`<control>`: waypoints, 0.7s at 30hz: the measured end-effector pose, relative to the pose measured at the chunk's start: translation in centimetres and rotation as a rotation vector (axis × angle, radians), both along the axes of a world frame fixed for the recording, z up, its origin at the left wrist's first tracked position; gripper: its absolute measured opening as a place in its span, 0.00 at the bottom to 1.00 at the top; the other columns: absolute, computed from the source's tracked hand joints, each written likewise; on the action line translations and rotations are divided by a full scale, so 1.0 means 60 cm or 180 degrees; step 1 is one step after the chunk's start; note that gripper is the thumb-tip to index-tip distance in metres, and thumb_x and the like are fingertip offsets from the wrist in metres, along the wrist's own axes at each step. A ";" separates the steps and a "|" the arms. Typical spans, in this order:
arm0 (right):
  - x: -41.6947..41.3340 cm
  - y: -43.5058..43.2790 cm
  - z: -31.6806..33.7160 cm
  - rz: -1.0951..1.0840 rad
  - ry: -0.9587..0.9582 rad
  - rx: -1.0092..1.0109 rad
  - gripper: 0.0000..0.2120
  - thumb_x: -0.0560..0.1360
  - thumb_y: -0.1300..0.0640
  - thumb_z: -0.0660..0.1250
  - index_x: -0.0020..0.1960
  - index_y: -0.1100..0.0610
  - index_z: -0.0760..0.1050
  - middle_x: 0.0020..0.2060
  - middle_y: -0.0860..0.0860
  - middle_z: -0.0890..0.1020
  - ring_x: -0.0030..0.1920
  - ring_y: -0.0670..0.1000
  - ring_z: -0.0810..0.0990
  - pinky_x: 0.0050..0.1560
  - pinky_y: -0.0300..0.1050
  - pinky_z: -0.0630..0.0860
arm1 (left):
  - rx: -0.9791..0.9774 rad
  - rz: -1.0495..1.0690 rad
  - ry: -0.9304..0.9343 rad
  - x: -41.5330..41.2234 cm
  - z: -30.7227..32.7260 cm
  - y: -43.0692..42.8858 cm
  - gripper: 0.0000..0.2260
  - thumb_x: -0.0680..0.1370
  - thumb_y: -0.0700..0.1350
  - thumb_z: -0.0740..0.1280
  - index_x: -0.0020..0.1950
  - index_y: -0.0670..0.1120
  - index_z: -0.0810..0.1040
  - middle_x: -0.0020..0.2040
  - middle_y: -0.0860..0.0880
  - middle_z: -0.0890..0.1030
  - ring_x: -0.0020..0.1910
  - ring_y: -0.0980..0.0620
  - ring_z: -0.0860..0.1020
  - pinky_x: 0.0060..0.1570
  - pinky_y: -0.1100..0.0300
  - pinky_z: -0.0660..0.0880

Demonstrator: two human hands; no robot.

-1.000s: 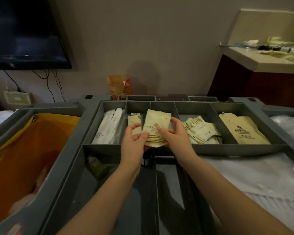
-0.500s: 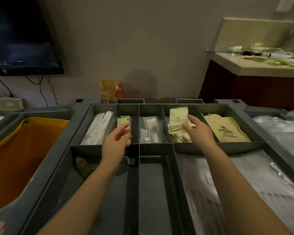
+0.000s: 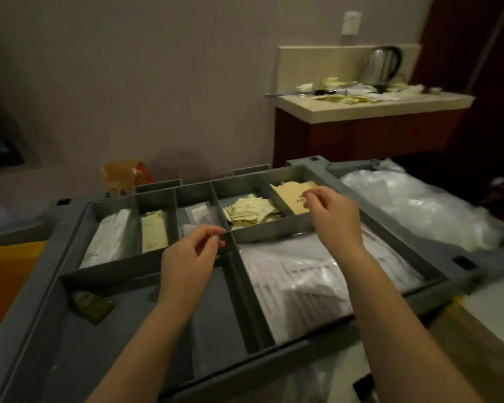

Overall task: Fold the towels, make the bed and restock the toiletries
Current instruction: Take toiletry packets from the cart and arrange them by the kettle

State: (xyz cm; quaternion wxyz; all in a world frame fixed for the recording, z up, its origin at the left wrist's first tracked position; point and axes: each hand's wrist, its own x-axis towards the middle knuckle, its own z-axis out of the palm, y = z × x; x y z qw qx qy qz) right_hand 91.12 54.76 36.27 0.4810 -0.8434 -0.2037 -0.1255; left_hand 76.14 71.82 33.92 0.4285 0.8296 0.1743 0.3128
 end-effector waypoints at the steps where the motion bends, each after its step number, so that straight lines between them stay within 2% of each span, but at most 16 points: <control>1: -0.018 -0.024 0.003 -0.0093 -0.0051 -0.0025 0.10 0.81 0.54 0.59 0.54 0.53 0.79 0.44 0.49 0.81 0.41 0.44 0.77 0.38 0.38 0.72 | 0.0096 -0.0055 -0.0017 -0.007 0.000 -0.010 0.11 0.79 0.41 0.63 0.47 0.58 0.77 0.41 0.61 0.79 0.41 0.62 0.78 0.44 0.62 0.76; 3: -0.059 -0.074 0.006 -0.0333 -0.0117 -0.0097 0.09 0.81 0.54 0.59 0.54 0.52 0.78 0.42 0.47 0.80 0.38 0.41 0.75 0.34 0.34 0.67 | 0.0207 -0.0191 -0.0099 -0.025 -0.004 -0.030 0.10 0.78 0.40 0.64 0.48 0.56 0.78 0.40 0.61 0.79 0.41 0.62 0.78 0.43 0.64 0.75; 5: -0.105 -0.121 0.000 -0.0620 -0.0127 -0.0113 0.09 0.80 0.54 0.59 0.53 0.51 0.77 0.40 0.45 0.79 0.35 0.40 0.73 0.32 0.33 0.64 | 0.0152 -0.0370 -0.0113 -0.050 -0.012 -0.052 0.09 0.79 0.41 0.63 0.49 0.55 0.78 0.40 0.60 0.79 0.37 0.65 0.77 0.36 0.72 0.71; 7: -0.150 -0.165 -0.014 -0.0851 -0.0051 -0.0088 0.07 0.80 0.54 0.59 0.52 0.50 0.77 0.39 0.44 0.79 0.36 0.42 0.75 0.33 0.34 0.67 | 0.0052 -0.0530 -0.0070 -0.076 -0.028 -0.082 0.08 0.79 0.42 0.63 0.50 0.54 0.79 0.38 0.59 0.80 0.34 0.66 0.76 0.32 0.73 0.69; 9: -0.194 -0.210 -0.038 -0.0989 0.0138 -0.0055 0.07 0.80 0.54 0.60 0.53 0.50 0.76 0.39 0.45 0.79 0.40 0.45 0.78 0.39 0.38 0.75 | -0.0063 -0.0722 -0.0044 -0.102 -0.054 -0.126 0.09 0.79 0.44 0.64 0.48 0.60 0.77 0.35 0.57 0.81 0.34 0.61 0.78 0.33 0.70 0.70; 11: -0.230 -0.261 -0.063 -0.1153 0.0306 0.0016 0.06 0.80 0.55 0.60 0.54 0.50 0.75 0.39 0.45 0.79 0.41 0.47 0.78 0.41 0.38 0.76 | -0.0203 -0.0994 0.0115 -0.117 -0.071 -0.174 0.11 0.79 0.43 0.63 0.48 0.62 0.76 0.35 0.58 0.81 0.31 0.57 0.77 0.32 0.68 0.70; 13: -0.263 -0.323 -0.085 -0.1487 0.0355 -0.0018 0.05 0.79 0.56 0.61 0.53 0.48 0.74 0.38 0.43 0.77 0.39 0.43 0.76 0.37 0.28 0.70 | -0.0251 -0.1311 0.0279 -0.118 -0.082 -0.225 0.11 0.79 0.42 0.63 0.50 0.59 0.76 0.34 0.56 0.80 0.33 0.60 0.77 0.32 0.70 0.70; 14: -0.278 -0.358 -0.096 -0.1669 0.0406 -0.0015 0.05 0.79 0.56 0.61 0.53 0.47 0.73 0.39 0.43 0.76 0.39 0.42 0.74 0.37 0.27 0.67 | -0.0240 -0.1479 0.0359 -0.114 -0.084 -0.252 0.10 0.79 0.42 0.63 0.51 0.58 0.76 0.35 0.56 0.80 0.35 0.63 0.78 0.34 0.72 0.70; 18: -0.345 -0.501 -0.133 -0.2380 0.0811 0.0230 0.08 0.79 0.56 0.62 0.57 0.49 0.73 0.44 0.43 0.76 0.44 0.44 0.75 0.45 0.40 0.71 | -0.0112 -0.2143 0.0564 -0.075 -0.086 -0.368 0.09 0.80 0.42 0.62 0.55 0.55 0.77 0.41 0.57 0.81 0.42 0.68 0.78 0.37 0.77 0.70; 21: -0.389 -0.605 -0.160 -0.2950 0.1014 0.0370 0.08 0.79 0.56 0.62 0.58 0.49 0.73 0.44 0.45 0.77 0.44 0.45 0.74 0.38 0.36 0.67 | 0.0097 -0.2656 0.0634 -0.038 -0.091 -0.478 0.09 0.80 0.43 0.61 0.57 0.53 0.76 0.43 0.57 0.81 0.41 0.63 0.78 0.35 0.72 0.72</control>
